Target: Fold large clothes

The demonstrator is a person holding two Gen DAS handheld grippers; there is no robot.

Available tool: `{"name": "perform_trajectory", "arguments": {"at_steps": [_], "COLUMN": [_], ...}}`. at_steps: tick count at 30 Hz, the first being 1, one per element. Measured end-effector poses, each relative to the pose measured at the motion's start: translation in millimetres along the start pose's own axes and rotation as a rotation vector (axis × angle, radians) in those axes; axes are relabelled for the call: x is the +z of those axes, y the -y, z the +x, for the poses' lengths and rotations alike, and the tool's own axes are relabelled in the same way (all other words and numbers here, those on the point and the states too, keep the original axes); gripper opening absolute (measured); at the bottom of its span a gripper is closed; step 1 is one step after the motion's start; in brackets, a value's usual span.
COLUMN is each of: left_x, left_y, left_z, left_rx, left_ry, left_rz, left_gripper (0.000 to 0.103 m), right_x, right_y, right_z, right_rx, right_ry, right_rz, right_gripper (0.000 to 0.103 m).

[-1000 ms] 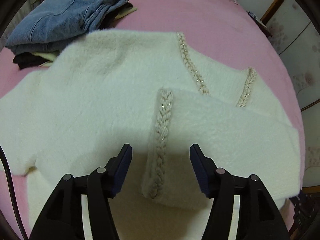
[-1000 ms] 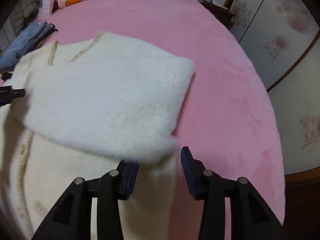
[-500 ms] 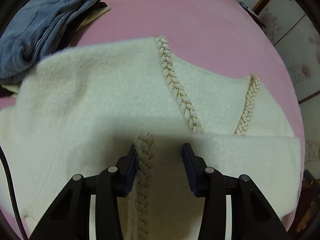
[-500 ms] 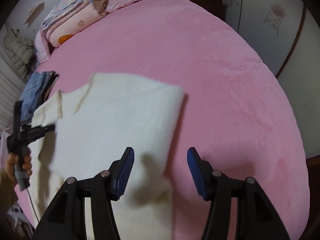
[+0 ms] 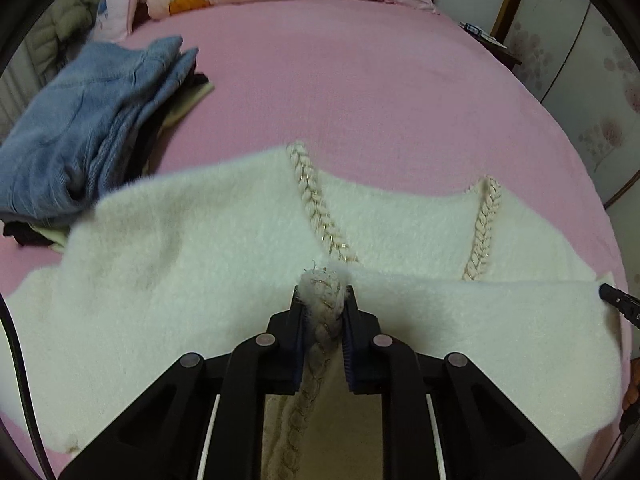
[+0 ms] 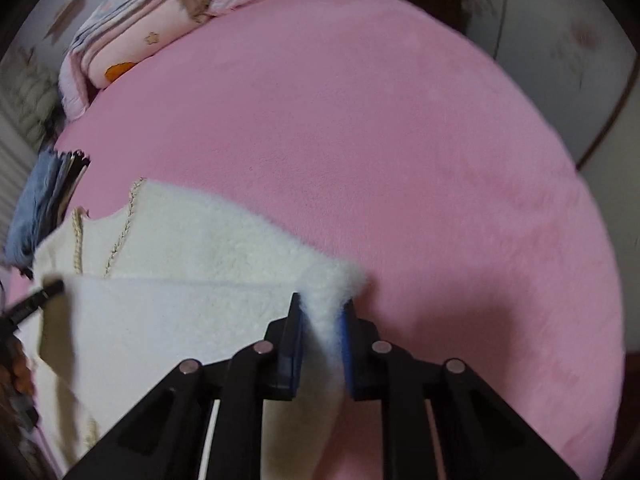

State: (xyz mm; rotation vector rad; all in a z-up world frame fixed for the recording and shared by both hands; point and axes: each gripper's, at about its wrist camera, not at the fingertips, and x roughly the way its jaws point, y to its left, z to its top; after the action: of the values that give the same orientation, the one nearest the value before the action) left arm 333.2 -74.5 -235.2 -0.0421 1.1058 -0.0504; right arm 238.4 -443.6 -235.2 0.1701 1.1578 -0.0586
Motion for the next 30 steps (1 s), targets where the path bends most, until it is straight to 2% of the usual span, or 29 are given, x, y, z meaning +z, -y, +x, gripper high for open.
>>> {"name": "perform_trajectory", "arguments": {"at_steps": [2,5,7,9,11,15,18,20,22,23,25,27,30], "left_x": [-5.4,-3.6,-0.6,4.1,-13.2,-23.4,-45.1,-57.8,-71.2,-78.7,-87.5,-90.9,-91.1], "left_y": [7.6,19.0,21.5,19.4,7.6,9.6,19.4,23.4,24.4,23.6,16.6,12.8,15.8], "left_z": [17.1,28.1,24.5,13.8,-8.8,-47.5,-61.7,-53.1,-35.9,-27.5,-16.3,-14.4,-13.4], "left_rx": [0.053,0.092,0.097,0.099,0.091,0.038,0.012,0.016,0.048,0.077,0.113,0.106,0.121], "left_ry": [-0.04,-0.041,-0.055,-0.075,-0.065,-0.014,-0.014,-0.033,-0.083,-0.108,-0.13,-0.12,-0.12], "left_rz": [0.033,0.052,0.036,0.013,-0.023,-0.059,-0.083,-0.096,-0.098,-0.102,-0.115,-0.12,-0.093], "left_gripper": [0.013,0.014,0.015,0.02,0.021,0.021,0.021,0.021,0.021,0.021,0.021,0.021,0.021], "right_x": [-4.6,-7.0,-4.4,-2.8,-7.0,-34.1,-58.0,-74.3,-92.5,-98.3,-109.9,-120.9,-126.2], "right_y": [1.8,-0.4,-1.1,-4.1,-8.6,-31.5,-59.9,-78.8,-94.0,-96.5,-88.4,-69.1,-45.0], "right_z": [12.4,16.4,8.0,-8.3,-30.0,-78.7,-86.4,-83.5,-70.5,-64.5,-54.1,-48.7,-45.7], "right_rx": [-0.029,-0.071,-0.087,-0.129,-0.16,-0.07,0.014,0.021,-0.002,-0.016,-0.085,-0.141,-0.079], "right_ry": [-0.025,-0.046,-0.055,-0.04,-0.006,0.07,0.063,0.056,0.031,0.015,0.008,-0.008,-0.011], "right_rz": [-0.011,-0.02,-0.002,-0.006,-0.014,-0.015,-0.042,-0.084,-0.14,-0.152,-0.164,-0.152,-0.11], "right_gripper": [0.015,0.02,0.03,0.033,0.033,0.033,0.033,0.03,0.017,0.014,0.006,0.0,0.0]}}
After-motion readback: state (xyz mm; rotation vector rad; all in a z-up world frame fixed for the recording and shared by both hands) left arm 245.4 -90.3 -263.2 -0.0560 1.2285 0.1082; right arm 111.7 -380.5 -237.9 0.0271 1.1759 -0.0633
